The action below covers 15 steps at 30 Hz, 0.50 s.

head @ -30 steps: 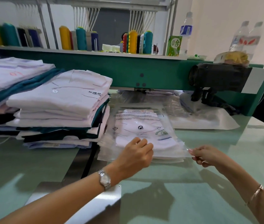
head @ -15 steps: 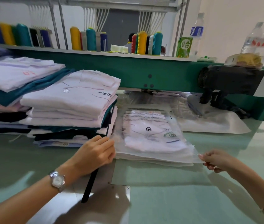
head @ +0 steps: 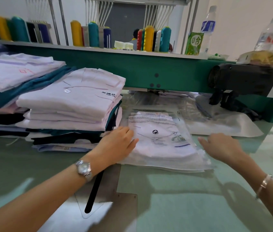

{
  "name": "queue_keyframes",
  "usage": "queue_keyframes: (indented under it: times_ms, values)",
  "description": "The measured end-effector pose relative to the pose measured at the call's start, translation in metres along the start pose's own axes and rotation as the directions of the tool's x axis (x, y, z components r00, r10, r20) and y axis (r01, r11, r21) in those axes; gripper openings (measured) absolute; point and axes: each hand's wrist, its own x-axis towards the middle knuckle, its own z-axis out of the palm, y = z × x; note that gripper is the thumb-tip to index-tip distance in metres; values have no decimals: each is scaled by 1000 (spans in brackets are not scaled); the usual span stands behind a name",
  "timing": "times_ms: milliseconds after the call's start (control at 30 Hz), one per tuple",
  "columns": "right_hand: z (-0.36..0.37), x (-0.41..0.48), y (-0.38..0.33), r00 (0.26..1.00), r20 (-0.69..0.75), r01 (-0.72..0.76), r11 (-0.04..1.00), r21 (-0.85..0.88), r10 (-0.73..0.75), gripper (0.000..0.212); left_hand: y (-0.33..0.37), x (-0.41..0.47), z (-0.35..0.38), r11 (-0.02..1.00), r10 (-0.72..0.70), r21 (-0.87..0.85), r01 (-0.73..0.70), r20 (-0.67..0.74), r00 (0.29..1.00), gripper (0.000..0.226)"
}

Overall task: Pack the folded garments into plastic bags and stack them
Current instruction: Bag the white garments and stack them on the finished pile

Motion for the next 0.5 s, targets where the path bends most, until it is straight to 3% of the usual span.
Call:
queue_keyframes:
  times_ms: [67,133,233,367,500]
  values:
    - [1,19,-19,999,-12,31,995,90,-30,37,4,26,8,996,-44,87,30,165,985,38]
    - [7,39,-35,997,17,66,985,158,-69,24,-1,50,16,975,-176,189,120,314,933,29]
    - [20,62,-45,989,132,42,982,185,-67,17,-13,67,21,951,-300,212,225,455,838,25]
    - [34,76,-46,970,240,-7,980,199,-42,11,-18,73,30,945,-324,215,248,505,800,29]
    - [41,82,-46,970,241,-56,971,234,-2,10,-18,76,40,929,-371,160,335,430,823,27]
